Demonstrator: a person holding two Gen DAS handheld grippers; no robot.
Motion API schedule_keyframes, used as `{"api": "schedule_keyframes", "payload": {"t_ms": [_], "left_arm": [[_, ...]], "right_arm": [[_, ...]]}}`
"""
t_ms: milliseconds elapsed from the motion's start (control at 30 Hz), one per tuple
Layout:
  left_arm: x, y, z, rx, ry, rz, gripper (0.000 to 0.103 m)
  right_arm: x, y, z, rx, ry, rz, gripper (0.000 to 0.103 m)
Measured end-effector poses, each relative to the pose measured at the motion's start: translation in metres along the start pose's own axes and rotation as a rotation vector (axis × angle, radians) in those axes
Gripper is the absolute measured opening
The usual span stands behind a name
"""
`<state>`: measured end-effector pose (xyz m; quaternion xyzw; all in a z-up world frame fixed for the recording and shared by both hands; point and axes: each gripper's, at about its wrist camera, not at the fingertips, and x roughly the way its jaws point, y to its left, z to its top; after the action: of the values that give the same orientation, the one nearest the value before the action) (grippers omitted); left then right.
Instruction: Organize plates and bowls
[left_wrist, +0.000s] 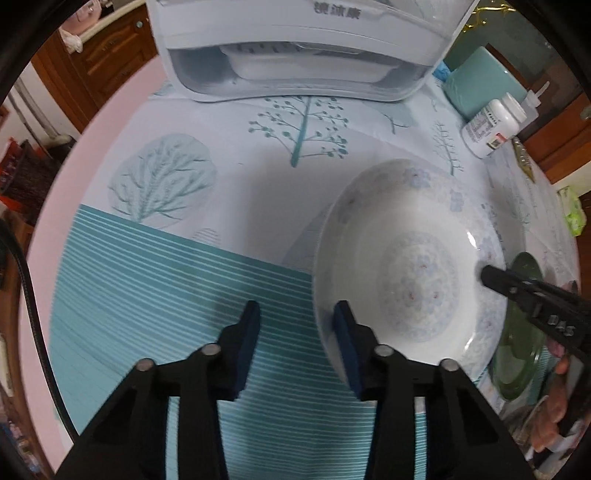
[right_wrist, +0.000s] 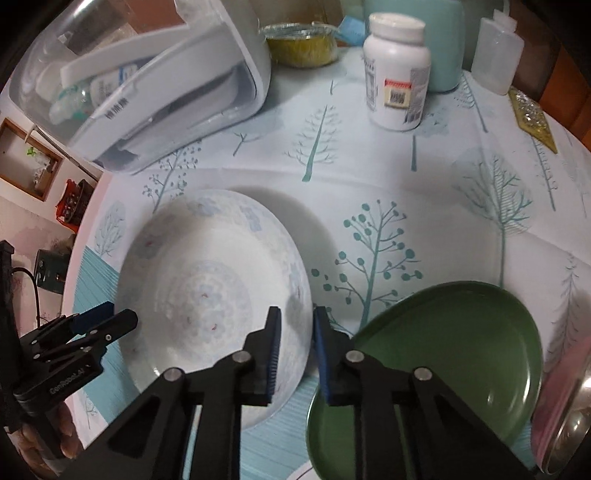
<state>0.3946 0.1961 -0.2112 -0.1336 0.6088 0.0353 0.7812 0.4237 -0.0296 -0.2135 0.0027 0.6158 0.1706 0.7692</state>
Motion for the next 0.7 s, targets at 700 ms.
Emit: {"api": "schedule_keyframes", "payload": {"t_ms": [700], "left_arm": [[-0.035, 0.012, -0.045, -0.029, -0.046, -0.205, 0.008]], "right_arm": [[-0.045, 0.001, -0.036, 0.018, -0.024, 0.09, 0.007]]}}
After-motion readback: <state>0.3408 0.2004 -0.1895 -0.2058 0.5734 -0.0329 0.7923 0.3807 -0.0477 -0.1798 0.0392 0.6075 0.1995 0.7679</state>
